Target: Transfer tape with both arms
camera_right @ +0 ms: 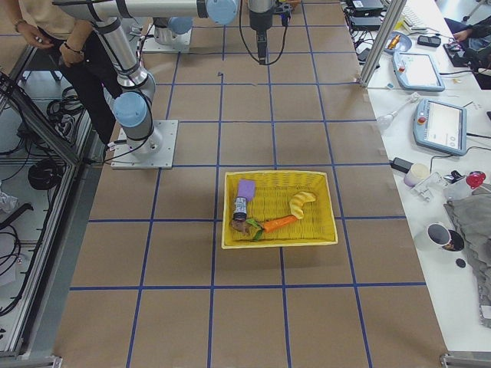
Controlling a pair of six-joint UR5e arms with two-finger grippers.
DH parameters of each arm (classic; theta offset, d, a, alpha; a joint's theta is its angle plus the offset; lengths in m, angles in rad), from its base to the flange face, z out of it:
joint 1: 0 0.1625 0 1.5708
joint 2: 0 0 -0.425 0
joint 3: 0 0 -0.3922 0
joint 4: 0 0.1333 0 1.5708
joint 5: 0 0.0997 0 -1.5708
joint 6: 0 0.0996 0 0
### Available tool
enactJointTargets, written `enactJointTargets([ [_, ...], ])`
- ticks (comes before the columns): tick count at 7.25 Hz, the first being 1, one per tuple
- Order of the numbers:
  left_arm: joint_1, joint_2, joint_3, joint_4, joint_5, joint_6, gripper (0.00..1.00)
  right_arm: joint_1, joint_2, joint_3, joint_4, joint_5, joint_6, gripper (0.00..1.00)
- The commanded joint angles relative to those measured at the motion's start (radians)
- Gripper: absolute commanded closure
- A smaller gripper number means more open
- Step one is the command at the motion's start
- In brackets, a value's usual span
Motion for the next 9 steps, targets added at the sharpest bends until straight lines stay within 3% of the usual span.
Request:
enactJointTargets([
  [1,-0.034,0.067,0.003,-0.012,0.001,-0.008,0.11,0.0,-0.001,0.0,0.004,-0.005,0.002,0.0],
  [4,-0.213,0.207,0.003,-0.155,0.003,-0.142,0.13,0.0,-0.001,-0.003,-0.007,-0.008,0.002,0.0],
  [6,-0.374,0.322,0.0,-0.38,0.015,-0.508,0.08,0.0,-0.004,-0.003,-0.005,-0.011,0.002,0.0],
  [9,-0.603,0.477,-0.013,-0.518,0.039,-0.92,0.0,0.0,-0.009,-0.001,-0.004,-0.012,0.002,0.0],
])
